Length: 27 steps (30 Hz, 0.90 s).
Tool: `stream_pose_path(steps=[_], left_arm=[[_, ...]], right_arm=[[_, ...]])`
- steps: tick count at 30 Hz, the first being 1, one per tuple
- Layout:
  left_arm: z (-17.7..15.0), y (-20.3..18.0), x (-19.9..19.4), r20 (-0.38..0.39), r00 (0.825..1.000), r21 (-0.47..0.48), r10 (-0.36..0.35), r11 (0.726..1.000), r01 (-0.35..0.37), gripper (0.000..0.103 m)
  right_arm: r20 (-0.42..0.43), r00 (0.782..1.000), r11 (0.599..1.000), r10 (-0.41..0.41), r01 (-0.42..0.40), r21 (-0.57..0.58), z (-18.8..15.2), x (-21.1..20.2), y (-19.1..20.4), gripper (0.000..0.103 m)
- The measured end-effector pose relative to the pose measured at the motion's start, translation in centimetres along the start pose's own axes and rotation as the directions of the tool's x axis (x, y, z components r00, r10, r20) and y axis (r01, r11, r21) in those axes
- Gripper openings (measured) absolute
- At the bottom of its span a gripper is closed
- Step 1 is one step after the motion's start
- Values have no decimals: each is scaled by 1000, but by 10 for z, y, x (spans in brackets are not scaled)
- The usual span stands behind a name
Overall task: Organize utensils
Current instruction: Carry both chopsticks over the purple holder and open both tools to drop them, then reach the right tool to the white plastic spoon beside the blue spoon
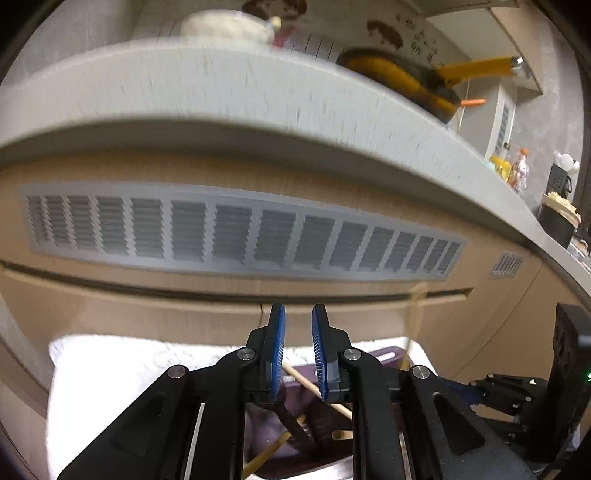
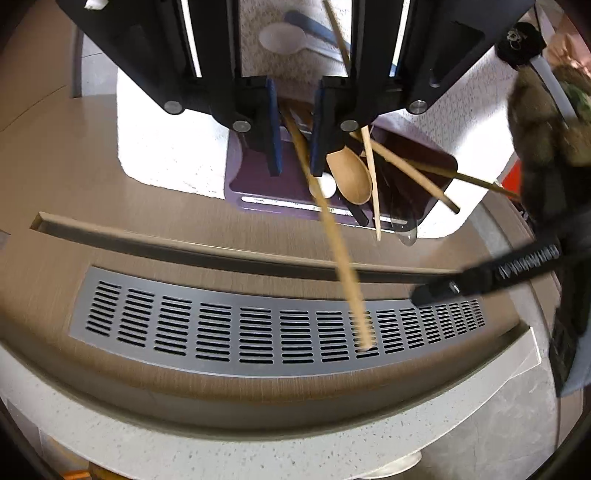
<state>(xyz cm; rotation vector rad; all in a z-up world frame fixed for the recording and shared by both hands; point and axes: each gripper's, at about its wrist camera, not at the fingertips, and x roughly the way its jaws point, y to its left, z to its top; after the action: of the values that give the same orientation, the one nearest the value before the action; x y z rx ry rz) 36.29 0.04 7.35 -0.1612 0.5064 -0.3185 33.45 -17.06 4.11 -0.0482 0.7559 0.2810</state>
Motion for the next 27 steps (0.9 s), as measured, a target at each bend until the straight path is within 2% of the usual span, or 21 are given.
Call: stream_pose_path(steps=[2, 4, 8, 13, 16, 17, 19, 22, 27], left_arm=[[3, -1, -11, 6, 1000, 3, 9, 1000, -9, 16], [2, 0, -16, -9, 1000, -8, 16, 1000, -16, 20], [-14, 5, -32, -50, 999, -16, 17, 1000, -18, 50], [-41, 15, -52, -118, 993, -40, 21, 999, -25, 50], [-60, 18, -65, -165, 986, -39, 27, 999, -34, 51], [-69, 19, -68, -191, 981, -36, 29, 999, -36, 54], [-82, 22, -73, -225, 974, -44, 19, 999, -29, 56], [-96, 27, -85, -223, 975, -62, -12, 998, -2, 56], [-104, 26, -92, -235, 971, -57, -35, 998, 22, 58]], right_arm=[[6, 1000, 1000, -2, 2, 2, -4, -9, 1, 23], [12, 1000, 1000, 1, -1, 0, -6, -17, 1, 24], [1, 1000, 997, 16, -15, -73, -18, -32, 17, 29], [-45, 998, 991, 41, -46, -127, -31, -36, 33, 30], [-105, 987, 979, 120, -136, -155, -45, -40, 46, 30], [-128, 981, 971, 144, -165, -175, -50, -41, 52, 30], [-171, 971, 952, 167, -204, -229, -68, -43, 62, 33], [-211, 966, 947, 146, -199, -253, -90, -39, 63, 39], [-261, 958, 970, 123, -171, -174, -114, -21, 38, 42]])
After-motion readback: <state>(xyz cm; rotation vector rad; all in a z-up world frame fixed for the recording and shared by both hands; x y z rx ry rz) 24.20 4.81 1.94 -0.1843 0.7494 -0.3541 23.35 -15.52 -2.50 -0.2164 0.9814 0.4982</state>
